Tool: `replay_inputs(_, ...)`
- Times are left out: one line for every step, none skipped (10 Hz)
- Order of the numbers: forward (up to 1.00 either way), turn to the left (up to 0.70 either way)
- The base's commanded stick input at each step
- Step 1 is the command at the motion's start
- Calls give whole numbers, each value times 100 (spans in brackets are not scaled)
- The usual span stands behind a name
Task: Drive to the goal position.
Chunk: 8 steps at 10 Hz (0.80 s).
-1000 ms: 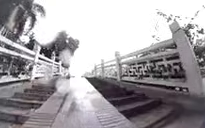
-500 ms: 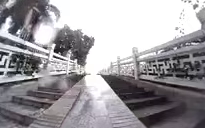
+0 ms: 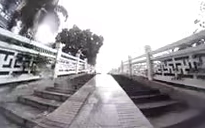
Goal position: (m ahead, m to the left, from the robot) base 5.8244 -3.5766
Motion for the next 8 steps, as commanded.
replay_inputs(45, -26)
replay_inputs(45, -14)
replay_inputs(45, 0)
replay_inputs(45, 0)
replay_inputs(45, 0)
replay_inputs(45, 0)
replay_inputs(45, 0)
replay_inputs(45, 0)
